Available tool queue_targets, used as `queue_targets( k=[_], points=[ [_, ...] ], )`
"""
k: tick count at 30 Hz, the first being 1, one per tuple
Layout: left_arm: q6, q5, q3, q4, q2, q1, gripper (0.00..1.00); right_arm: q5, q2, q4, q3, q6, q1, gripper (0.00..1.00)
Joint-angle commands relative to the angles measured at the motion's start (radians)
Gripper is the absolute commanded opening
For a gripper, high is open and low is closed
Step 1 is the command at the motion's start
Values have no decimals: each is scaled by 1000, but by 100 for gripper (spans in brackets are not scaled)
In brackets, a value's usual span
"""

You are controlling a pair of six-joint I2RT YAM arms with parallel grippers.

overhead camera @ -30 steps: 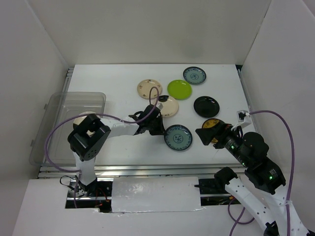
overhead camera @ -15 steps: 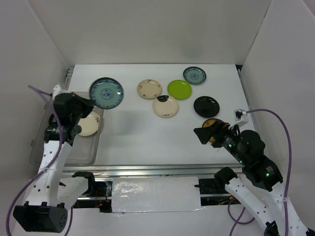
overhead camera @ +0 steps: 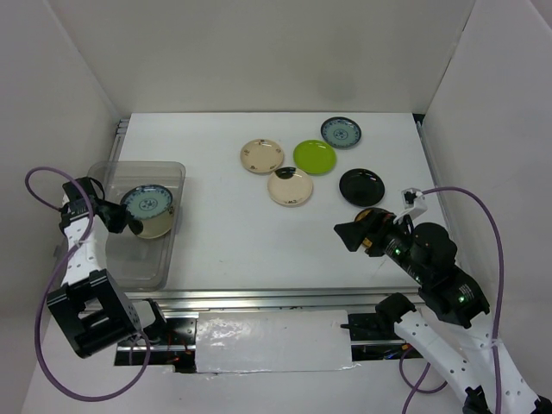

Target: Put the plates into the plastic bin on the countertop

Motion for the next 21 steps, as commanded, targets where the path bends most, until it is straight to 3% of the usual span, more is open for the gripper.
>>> queue_targets(
  k=[1,6,10,12,13,16,18,21],
  points=[
    [-33,-47,39,40,21,-13,0,-17,11,66,-28,-13,-4,100],
    [-39,-113,-15,46,45,-19,0,-31,19,80,-35,-12,-5,100],
    [-19,-80,-26,82,94,-23,2,-28,17,69,-29,-15,-5,100],
    [-4,-64,-13,91,123,-31,19,-28,14,66,-29,-18,-5,100],
    [2,-57,-7,91,127,-43,42,-29,13,64,-29,-19,-5,100],
    [13,-66,30,37,94,-92,75,-43,13,60,-29,-27,-5,100],
    [28,-161,69,-24,19,-129,81,-52,19,61,-29,-33,-5,100],
    [54,-296,161,-140,-93,-287,94,-54,23,69,-37,-30,-4,100]
  ],
)
